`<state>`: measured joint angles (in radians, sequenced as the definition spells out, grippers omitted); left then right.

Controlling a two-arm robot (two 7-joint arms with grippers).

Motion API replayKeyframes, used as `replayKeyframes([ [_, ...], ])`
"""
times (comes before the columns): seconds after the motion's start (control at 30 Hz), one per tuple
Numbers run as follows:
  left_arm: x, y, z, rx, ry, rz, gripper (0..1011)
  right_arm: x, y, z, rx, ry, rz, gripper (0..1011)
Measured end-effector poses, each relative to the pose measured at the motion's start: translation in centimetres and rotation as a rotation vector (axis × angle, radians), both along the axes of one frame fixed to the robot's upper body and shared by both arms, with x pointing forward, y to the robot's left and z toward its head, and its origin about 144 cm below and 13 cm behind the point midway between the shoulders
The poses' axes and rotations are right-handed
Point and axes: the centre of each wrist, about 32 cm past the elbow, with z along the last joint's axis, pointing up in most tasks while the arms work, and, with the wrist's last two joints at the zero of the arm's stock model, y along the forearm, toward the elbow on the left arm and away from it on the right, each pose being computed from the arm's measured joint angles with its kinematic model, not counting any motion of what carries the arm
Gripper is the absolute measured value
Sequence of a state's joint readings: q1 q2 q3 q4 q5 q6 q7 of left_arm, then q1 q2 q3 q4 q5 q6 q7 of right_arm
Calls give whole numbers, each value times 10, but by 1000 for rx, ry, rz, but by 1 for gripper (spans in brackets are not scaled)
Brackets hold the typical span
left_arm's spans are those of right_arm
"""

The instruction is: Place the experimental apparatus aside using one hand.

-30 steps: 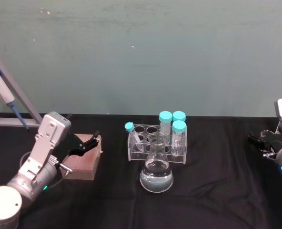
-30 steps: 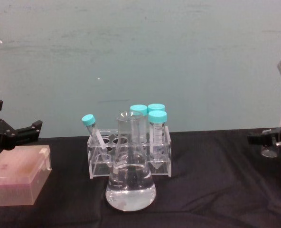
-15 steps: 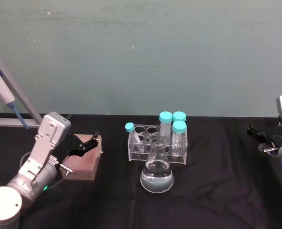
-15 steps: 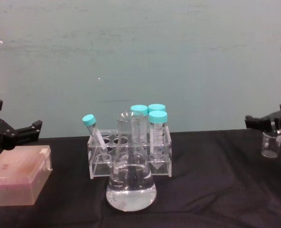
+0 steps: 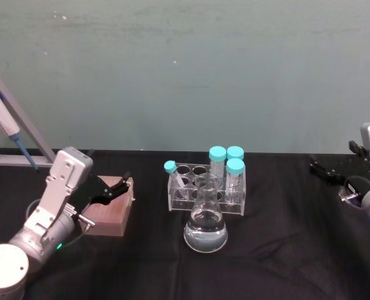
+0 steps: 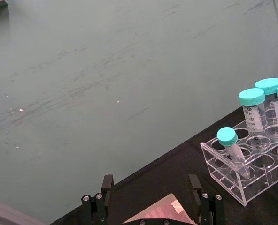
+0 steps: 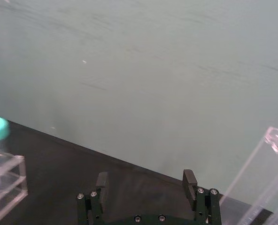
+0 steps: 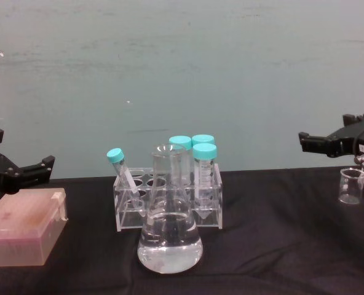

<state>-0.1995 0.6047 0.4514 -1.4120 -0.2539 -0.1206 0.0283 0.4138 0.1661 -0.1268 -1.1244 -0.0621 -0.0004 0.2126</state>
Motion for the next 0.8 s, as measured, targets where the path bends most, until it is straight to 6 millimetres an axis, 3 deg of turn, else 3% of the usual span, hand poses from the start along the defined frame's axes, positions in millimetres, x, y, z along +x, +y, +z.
replayKeyframes([
  [0.8,0,0,0,0,0,0,1000,-53,-6,6,53,28,269,1004],
])
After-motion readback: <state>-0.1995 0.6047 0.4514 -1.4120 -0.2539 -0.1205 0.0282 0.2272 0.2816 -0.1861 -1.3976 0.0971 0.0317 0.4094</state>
